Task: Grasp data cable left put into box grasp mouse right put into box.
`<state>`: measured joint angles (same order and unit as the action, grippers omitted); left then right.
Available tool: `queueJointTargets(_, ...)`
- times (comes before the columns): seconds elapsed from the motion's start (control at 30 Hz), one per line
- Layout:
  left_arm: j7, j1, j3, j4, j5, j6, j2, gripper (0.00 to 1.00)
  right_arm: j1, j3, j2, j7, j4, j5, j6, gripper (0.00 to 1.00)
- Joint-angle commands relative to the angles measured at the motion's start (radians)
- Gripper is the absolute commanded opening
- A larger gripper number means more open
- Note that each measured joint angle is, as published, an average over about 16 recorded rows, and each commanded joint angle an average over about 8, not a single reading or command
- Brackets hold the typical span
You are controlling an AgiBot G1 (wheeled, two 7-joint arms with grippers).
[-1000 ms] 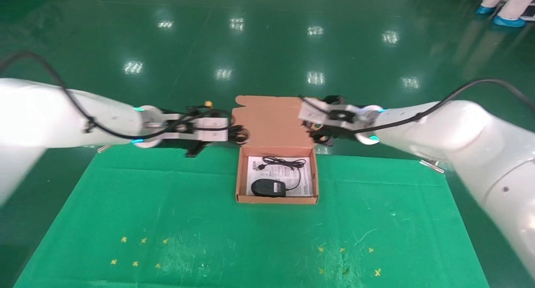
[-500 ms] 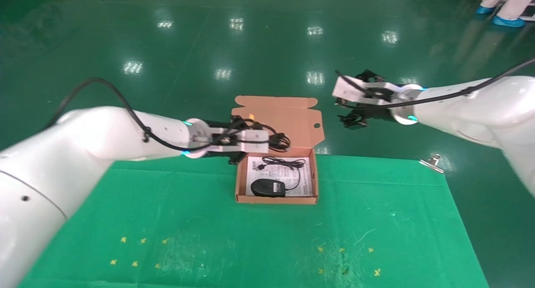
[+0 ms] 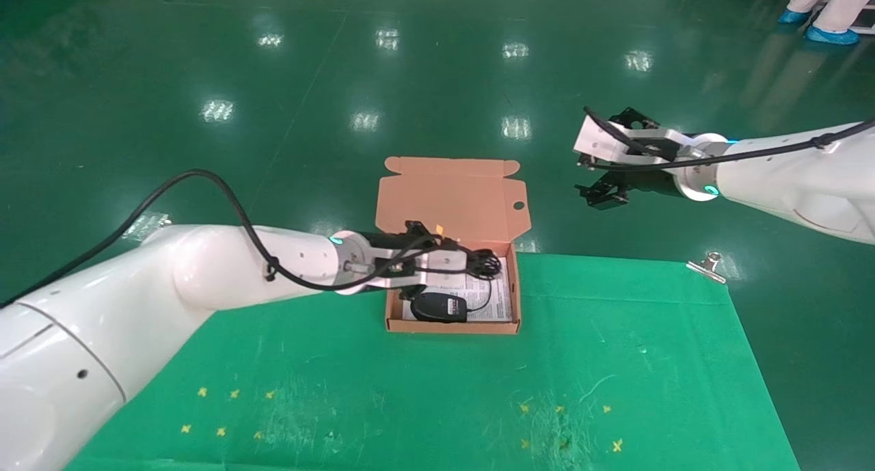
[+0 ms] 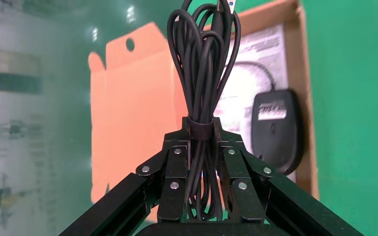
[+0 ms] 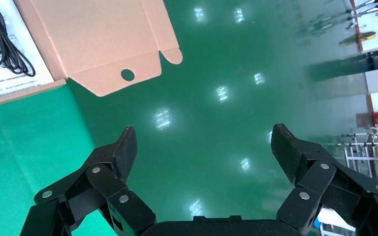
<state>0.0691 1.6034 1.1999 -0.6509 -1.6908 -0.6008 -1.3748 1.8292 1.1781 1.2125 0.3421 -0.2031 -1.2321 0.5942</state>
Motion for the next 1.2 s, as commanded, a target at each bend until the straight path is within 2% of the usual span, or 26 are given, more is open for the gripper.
queueJointTargets(0.03, -0.001, -0.002, 0.026, -0.009, 0.019, 0.011, 0.000, 0.00, 0.000, -0.003, -0.008, 0.008, -0.002, 0.005, 0.006, 1.00)
queueJointTargets(0.13, -0.007, 0.000, 0.055, -0.011, 0.047, 0.020, 0.000, 0.00, 0.000, -0.007, -0.015, 0.018, -0.009, 0.009, 0.011, 1.00)
queueJointTargets(0.17, -0.009, 0.001, 0.064, -0.011, 0.055, 0.023, 0.001, 0.04, 0.000, -0.009, -0.017, 0.021, -0.012, 0.011, 0.011, 1.00)
queueJointTargets(0.4, -0.019, 0.007, 0.105, -0.012, 0.099, 0.033, 0.000, 0.92, 0.000, -0.019, -0.028, 0.035, -0.026, 0.025, 0.013, 1.00)
queueJointTargets(0.43, -0.020, 0.007, 0.108, -0.012, 0.101, 0.034, 0.000, 1.00, 0.000, -0.020, -0.029, 0.036, -0.027, 0.026, 0.013, 1.00)
queueJointTargets(0.87, -0.019, 0.008, 0.099, -0.014, 0.093, 0.032, 0.002, 1.00, -0.001, -0.018, -0.026, 0.034, -0.026, 0.024, 0.011, 1.00)
queueJointTargets(1.2, -0.033, 0.029, 0.088, -0.052, 0.098, 0.051, 0.043, 1.00, 0.011, -0.023, -0.030, 0.038, -0.033, 0.027, 0.003, 1.00)
